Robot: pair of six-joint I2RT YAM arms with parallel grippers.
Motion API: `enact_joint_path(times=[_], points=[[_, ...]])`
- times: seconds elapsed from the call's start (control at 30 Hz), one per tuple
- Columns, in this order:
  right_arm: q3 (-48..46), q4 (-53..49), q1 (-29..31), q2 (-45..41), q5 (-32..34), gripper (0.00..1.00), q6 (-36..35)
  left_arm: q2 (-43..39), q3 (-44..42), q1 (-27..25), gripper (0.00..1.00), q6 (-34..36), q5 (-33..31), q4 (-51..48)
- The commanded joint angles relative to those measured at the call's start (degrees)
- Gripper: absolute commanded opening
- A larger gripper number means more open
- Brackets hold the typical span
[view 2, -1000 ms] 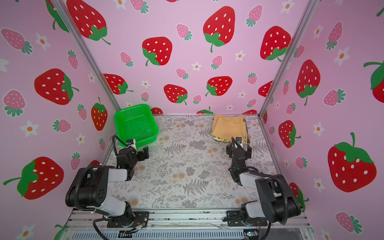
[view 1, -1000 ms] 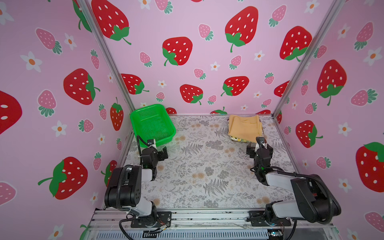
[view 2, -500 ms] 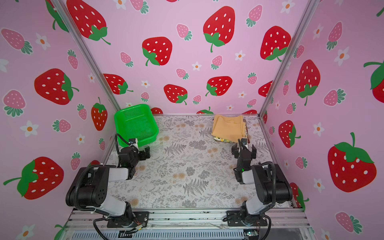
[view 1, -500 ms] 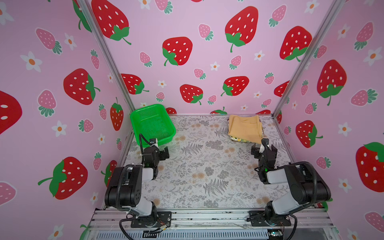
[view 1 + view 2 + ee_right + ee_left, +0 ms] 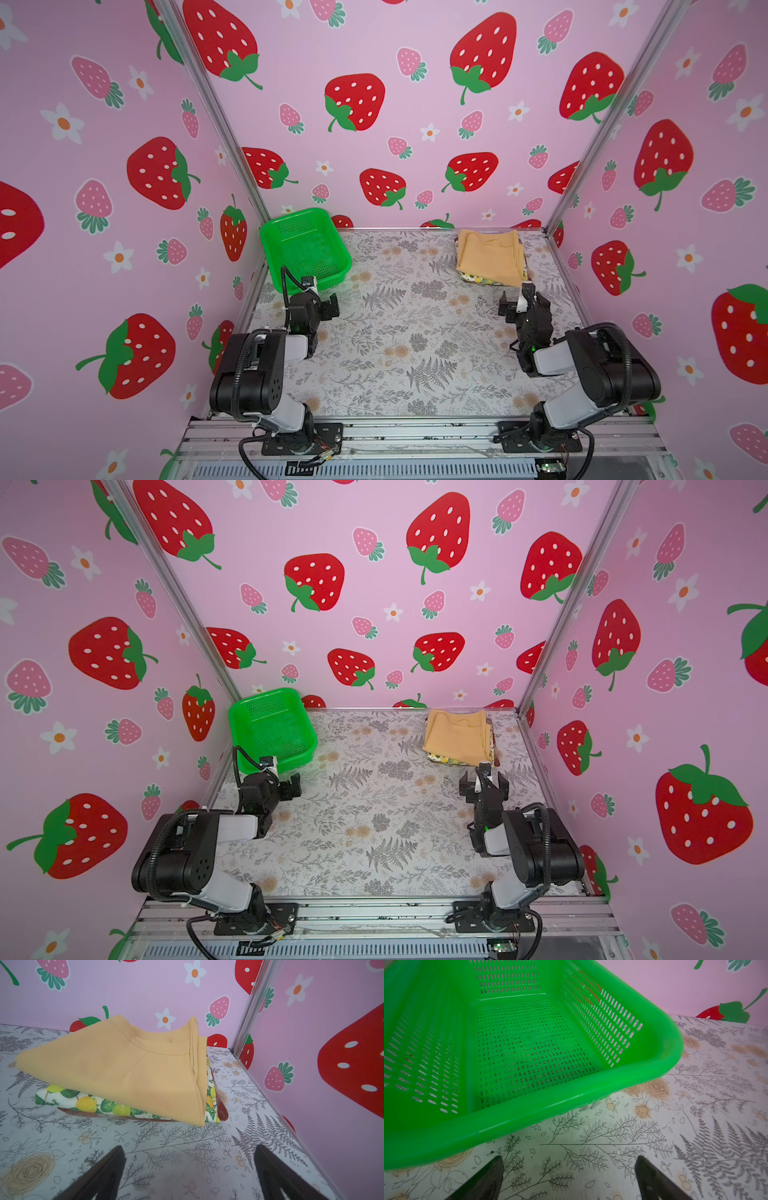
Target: Fold and stack the skirts
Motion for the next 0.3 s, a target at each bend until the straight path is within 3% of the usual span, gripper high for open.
enact_joint_path(times=[0.0, 0.27], points=[[0.8, 1.3, -0.2, -0.1, -0.6, 1.00, 0.3, 0.0, 1.8, -0.1, 0.99, 1.5, 1.2, 0.3], [2.0, -1.3, -2.0, -0.1, -4.7, 1.00, 0.9, -0.1, 1.9, 0.0, 0.99, 1.4, 1.2, 0.1]])
